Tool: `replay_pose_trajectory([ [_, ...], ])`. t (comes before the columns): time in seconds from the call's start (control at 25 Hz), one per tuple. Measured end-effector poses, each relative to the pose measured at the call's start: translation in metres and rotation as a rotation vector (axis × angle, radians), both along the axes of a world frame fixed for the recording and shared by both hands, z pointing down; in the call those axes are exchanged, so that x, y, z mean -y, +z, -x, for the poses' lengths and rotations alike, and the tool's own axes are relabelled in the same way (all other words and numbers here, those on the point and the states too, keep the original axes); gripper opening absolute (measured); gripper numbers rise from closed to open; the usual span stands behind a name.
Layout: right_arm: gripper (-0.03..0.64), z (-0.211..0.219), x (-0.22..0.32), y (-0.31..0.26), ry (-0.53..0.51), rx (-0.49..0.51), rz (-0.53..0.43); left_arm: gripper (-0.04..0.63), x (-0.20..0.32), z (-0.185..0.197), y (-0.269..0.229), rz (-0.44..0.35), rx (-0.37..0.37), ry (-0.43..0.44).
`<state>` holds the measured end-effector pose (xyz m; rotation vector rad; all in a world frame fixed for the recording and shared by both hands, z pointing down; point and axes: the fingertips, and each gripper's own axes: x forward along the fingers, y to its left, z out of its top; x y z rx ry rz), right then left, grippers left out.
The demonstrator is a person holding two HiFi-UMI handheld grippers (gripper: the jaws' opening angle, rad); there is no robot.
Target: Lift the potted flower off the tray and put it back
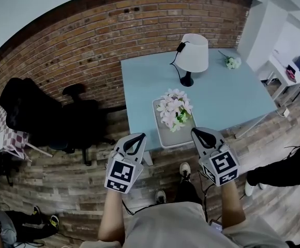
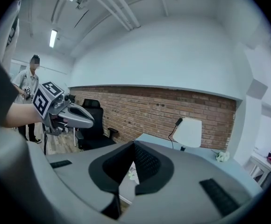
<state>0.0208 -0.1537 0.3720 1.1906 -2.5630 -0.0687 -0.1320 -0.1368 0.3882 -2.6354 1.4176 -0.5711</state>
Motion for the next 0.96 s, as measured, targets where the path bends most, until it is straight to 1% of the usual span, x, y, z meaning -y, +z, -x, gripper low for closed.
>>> replay_pose_trajectory([
  [0.48,0.018,-0.004,-0.010,-0.004,-0.009,-0.006,-0.005,0.025,-0.007,-0.013,-0.003,0.000,-0.003,0.017],
  [0.96,0.018,0.001,-0.007,-0.002,-0.033,-0.014,0.003,0.025,-0.004,-0.014,0.001,0.010,0.006,0.019],
])
